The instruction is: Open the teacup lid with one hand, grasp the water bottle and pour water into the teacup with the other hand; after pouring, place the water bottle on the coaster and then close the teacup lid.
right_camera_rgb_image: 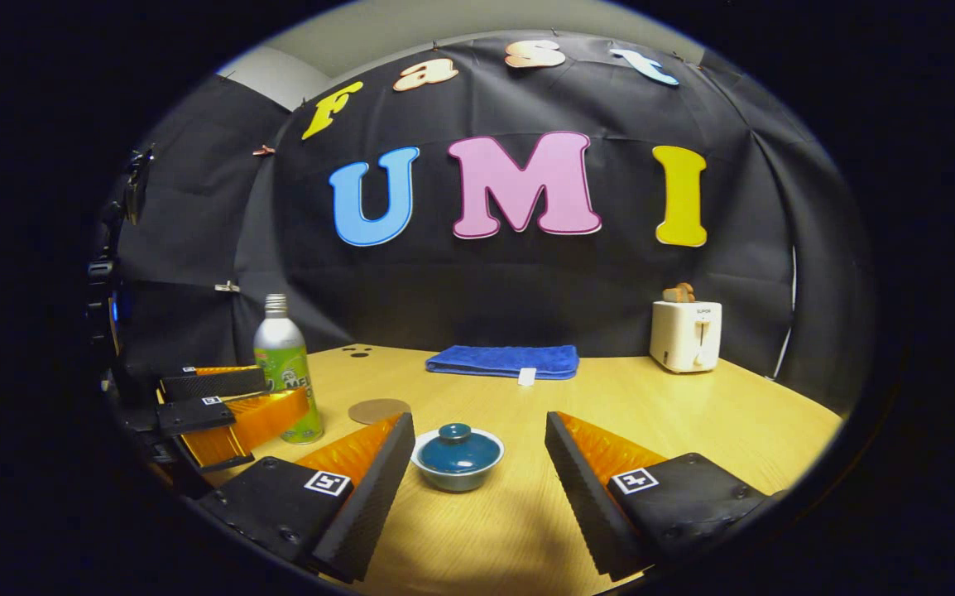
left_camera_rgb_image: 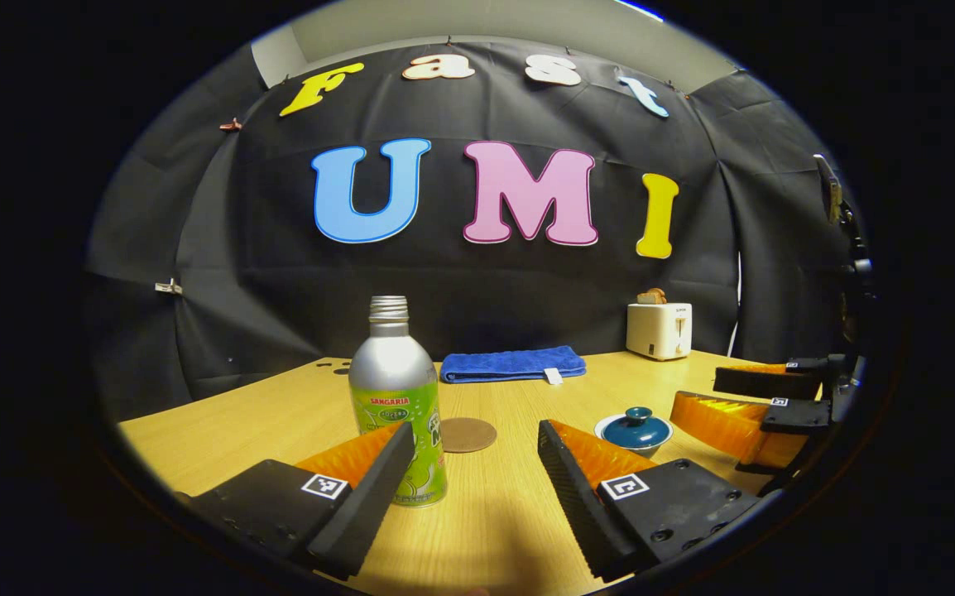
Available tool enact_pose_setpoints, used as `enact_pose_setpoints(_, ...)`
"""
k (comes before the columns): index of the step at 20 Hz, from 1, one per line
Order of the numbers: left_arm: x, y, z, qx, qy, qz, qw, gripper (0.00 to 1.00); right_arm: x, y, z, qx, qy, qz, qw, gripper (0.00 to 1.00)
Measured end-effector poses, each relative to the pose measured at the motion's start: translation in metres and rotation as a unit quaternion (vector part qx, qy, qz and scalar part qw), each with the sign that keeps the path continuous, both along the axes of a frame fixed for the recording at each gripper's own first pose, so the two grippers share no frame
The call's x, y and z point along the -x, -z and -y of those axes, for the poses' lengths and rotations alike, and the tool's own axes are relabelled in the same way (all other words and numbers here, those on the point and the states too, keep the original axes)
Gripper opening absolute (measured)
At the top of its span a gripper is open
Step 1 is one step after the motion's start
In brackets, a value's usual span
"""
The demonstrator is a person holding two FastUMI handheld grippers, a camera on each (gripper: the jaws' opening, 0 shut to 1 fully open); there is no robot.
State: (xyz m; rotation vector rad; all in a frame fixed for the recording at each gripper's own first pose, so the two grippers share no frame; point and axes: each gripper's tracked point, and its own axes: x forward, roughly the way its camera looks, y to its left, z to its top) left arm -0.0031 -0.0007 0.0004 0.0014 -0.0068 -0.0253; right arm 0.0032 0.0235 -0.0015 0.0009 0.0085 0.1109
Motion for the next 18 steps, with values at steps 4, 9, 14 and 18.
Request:
enact_pose_setpoints(4, 0.004, -0.002, -0.005, 0.000, 0.003, 0.005, 1.000, 0.95, -0.019, 0.011, -0.014, 0.028, -0.022, -0.032, 0.999, 0.98)
enact_pose_setpoints(9, 0.001, 0.003, -0.007, 0.000, 0.005, -0.004, 1.000, 0.95, -0.048, 0.020, -0.017, 0.046, -0.018, -0.064, 0.997, 0.98)
enact_pose_setpoints(14, 0.001, 0.002, -0.008, 0.001, 0.003, -0.001, 1.000, 0.95, -0.064, 0.034, -0.019, 0.041, -0.015, -0.102, 0.994, 0.94)
enact_pose_setpoints(18, 0.002, -0.001, -0.009, 0.001, 0.000, 0.005, 1.000, 0.95, -0.069, 0.039, -0.022, 0.051, -0.017, -0.114, 0.992, 0.81)
